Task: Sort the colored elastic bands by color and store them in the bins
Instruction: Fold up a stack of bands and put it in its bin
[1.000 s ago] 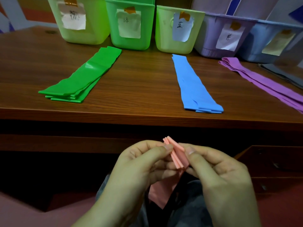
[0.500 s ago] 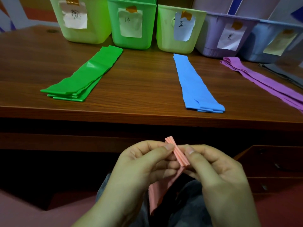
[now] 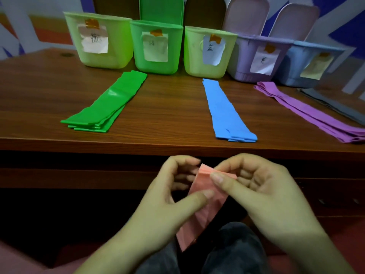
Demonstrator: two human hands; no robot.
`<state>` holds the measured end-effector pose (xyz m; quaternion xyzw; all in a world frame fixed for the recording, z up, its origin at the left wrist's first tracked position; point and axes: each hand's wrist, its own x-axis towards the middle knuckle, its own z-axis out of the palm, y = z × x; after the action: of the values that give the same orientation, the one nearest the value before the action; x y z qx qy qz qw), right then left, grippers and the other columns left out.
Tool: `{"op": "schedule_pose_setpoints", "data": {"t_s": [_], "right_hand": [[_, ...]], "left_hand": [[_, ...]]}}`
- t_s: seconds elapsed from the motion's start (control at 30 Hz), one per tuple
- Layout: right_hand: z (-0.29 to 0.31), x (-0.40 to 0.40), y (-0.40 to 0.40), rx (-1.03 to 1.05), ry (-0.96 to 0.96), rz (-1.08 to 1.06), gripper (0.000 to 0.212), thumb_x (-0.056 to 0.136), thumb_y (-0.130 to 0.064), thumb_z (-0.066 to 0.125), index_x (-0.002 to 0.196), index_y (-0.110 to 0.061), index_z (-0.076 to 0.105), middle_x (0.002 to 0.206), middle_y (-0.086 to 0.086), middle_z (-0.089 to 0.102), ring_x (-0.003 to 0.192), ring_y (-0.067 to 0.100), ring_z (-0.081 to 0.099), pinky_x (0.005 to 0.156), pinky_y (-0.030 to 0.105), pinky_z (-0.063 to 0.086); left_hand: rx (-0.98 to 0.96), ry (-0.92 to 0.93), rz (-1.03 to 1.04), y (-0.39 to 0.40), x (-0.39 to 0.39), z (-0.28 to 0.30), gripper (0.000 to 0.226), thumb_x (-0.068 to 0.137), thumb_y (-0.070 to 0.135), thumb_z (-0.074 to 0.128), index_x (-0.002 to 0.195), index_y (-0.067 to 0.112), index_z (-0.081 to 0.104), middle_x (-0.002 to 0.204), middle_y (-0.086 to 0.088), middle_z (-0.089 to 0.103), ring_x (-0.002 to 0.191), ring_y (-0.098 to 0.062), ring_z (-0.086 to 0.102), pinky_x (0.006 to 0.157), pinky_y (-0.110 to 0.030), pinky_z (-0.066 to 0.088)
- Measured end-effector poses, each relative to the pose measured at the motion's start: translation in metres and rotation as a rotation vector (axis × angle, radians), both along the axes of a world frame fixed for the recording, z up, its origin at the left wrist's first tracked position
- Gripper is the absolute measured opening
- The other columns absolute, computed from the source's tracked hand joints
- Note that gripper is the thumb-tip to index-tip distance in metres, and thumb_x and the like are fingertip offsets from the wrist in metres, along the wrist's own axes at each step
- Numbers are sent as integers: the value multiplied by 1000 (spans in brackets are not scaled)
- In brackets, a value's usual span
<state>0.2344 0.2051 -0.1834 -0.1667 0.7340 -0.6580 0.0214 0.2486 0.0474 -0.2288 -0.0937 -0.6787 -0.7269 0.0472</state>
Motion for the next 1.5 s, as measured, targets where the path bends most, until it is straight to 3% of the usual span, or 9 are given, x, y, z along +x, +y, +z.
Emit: {"op": "schedule_pose_setpoints", "data": {"t_s": [0.07, 0.2, 0.37, 0.5, 0.73, 0.97, 1.13, 1.33, 1.5], "right_hand": [[12, -2, 2, 145, 130, 68, 10, 73, -22, 77, 78, -16, 70, 75, -1, 73, 71, 7, 68, 65, 16, 51], [39, -10, 1, 356, 343, 125, 9, 74, -28, 69, 81, -22, 68, 77, -9, 71, 69, 10, 66, 65, 27, 53], [77, -23, -3, 346, 443, 160, 11, 77, -25, 74, 77, -19, 65, 76, 6, 70, 62, 36, 63, 59, 40, 51], [109, -26, -6, 233, 473, 220, 12, 71, -25, 69, 77, -16, 63, 72, -4, 69, 70, 5, 65, 69, 19, 53], [137, -40, -12, 179, 476, 157, 7, 81, -16, 64, 80, -17, 58, 75, -6, 64, 70, -1, 60, 65, 13, 49], [151, -41, -19, 156, 453, 100, 9, 90, -13, 58, 83, -18, 56, 77, -2, 62, 67, -2, 58, 57, 13, 47], [164, -44, -21, 192, 512, 5, 6, 90, -19, 59, 85, -21, 57, 82, -1, 63, 78, 6, 59, 69, 19, 51], [166, -51, -33, 193, 546, -71, 6, 91, -21, 59, 86, -22, 56, 82, 1, 59, 80, 10, 54, 69, 20, 48], [166, -55, -44, 206, 589, -111, 7, 91, -21, 60, 86, -22, 56, 78, -4, 56, 77, 8, 52, 69, 20, 46]], "left_hand": [[-44, -20, -211, -1, -5, 10, 43, 64, 29, 76, 105, 35, 65, 105, 6, 69, 102, -11, 63, 90, -29, 51], [2, -110, -404, -1, -15, 33, 31, 76, 13, 59, 89, 37, 75, 86, 8, 73, 86, -2, 65, 80, -16, 50], [89, -74, -469, 4, -23, 54, 24, 84, 26, 53, 85, 23, 76, 78, -6, 72, 77, -16, 67, 83, -32, 51], [92, -118, -550, 2, -29, 58, 33, 71, 48, 70, 85, 18, 76, 77, -5, 72, 74, -16, 68, 72, -26, 53], [163, -214, -601, 4, -25, 46, 52, 48, 46, 88, 85, 11, 77, 82, -9, 72, 77, -17, 69, 72, -26, 55], [238, -258, -587, 3, -14, 52, 54, 45, 38, 91, 87, 8, 76, 78, -11, 69, 73, -22, 68, 75, -31, 56], [278, -305, -566, 1, -4, 47, 48, 41, 33, 92, 73, 3, 73, 69, -15, 65, 64, -25, 66, 67, -31, 55], [147, -253, -562, -3, 5, 50, 48, 54, 41, 85, 86, 7, 74, 82, -14, 71, 79, -25, 69, 81, -31, 53], [186, -362, -440, -11, 7, 45, 31, 71, 24, 61, 90, 0, 66, 77, -18, 69, 71, -27, 69, 73, -34, 56]]}}
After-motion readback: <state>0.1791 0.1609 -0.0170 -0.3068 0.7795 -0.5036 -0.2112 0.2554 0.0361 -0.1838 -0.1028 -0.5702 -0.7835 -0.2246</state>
